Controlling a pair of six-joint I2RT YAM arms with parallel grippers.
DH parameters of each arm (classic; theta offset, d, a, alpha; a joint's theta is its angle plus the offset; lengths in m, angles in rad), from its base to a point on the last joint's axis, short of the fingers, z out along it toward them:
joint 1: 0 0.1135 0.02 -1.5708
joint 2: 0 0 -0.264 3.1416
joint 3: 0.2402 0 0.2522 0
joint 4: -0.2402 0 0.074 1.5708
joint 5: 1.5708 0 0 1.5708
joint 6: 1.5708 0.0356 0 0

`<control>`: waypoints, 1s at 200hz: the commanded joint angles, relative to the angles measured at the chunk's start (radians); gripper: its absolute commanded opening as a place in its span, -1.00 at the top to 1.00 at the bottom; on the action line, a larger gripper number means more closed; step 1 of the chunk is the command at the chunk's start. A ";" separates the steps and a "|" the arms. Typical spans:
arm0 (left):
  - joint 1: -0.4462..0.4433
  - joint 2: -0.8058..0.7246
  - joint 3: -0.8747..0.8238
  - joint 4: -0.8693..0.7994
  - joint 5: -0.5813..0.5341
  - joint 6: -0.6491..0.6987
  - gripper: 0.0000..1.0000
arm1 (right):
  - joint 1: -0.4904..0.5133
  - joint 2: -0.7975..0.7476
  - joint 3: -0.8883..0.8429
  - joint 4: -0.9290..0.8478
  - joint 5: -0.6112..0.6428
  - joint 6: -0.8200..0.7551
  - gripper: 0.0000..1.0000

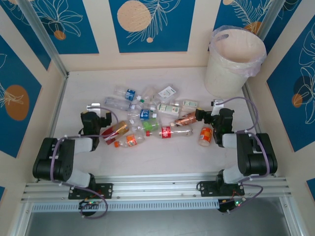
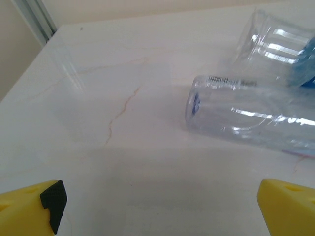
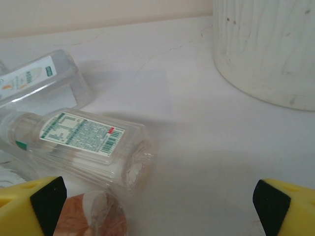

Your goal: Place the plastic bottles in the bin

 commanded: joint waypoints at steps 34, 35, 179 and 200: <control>-0.008 -0.289 0.072 -0.348 -0.121 -0.156 -1.00 | 0.013 -0.250 0.068 -0.303 -0.003 0.055 -0.99; -0.008 -0.296 0.075 -0.363 -0.127 -0.164 -1.00 | 0.012 -0.254 0.072 -0.310 -0.003 0.059 -0.99; -0.235 -0.292 0.453 -1.377 -0.117 -0.392 -1.00 | 0.024 -0.409 0.173 -0.732 0.133 0.372 -0.99; -0.234 -0.303 0.429 -1.331 -0.092 -0.421 -1.00 | 0.004 -0.366 0.238 -0.975 0.218 0.461 -0.99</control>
